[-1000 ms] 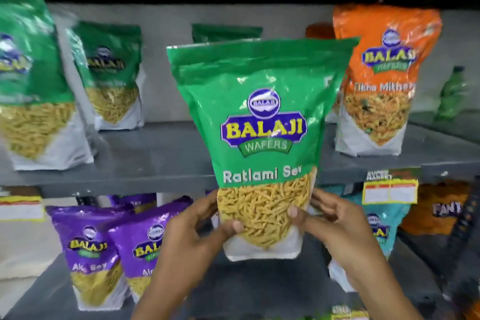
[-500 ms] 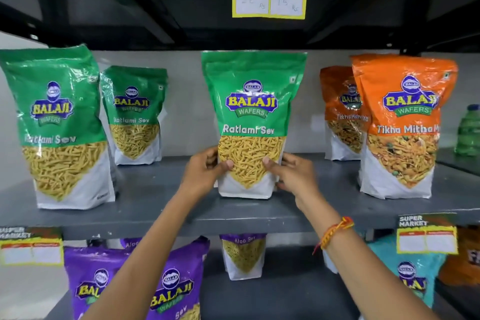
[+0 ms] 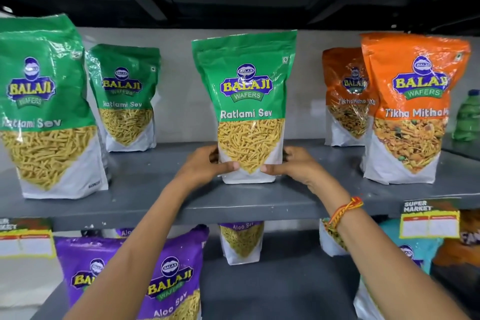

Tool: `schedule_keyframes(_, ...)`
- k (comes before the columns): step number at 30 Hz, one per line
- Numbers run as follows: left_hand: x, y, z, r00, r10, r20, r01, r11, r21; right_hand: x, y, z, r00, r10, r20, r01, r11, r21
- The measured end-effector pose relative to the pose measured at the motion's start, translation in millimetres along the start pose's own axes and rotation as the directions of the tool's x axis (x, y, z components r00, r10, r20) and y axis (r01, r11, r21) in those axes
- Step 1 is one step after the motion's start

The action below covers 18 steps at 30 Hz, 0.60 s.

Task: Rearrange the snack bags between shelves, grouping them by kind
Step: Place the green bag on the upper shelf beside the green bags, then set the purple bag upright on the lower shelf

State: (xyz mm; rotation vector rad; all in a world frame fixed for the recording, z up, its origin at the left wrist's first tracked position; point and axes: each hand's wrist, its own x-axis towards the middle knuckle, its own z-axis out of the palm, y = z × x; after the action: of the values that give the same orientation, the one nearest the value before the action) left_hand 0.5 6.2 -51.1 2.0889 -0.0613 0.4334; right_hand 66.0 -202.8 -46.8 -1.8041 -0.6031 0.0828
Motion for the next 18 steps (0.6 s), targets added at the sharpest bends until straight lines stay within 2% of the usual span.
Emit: schedule_keyframes(18, -32, 9, 0, 0.998, 0.016, -0.057, -0.009, 0.993, 0.117, -19, 4, 2, 1.000, -0.024, -0.003, 0.024, 0.999, -0.040)
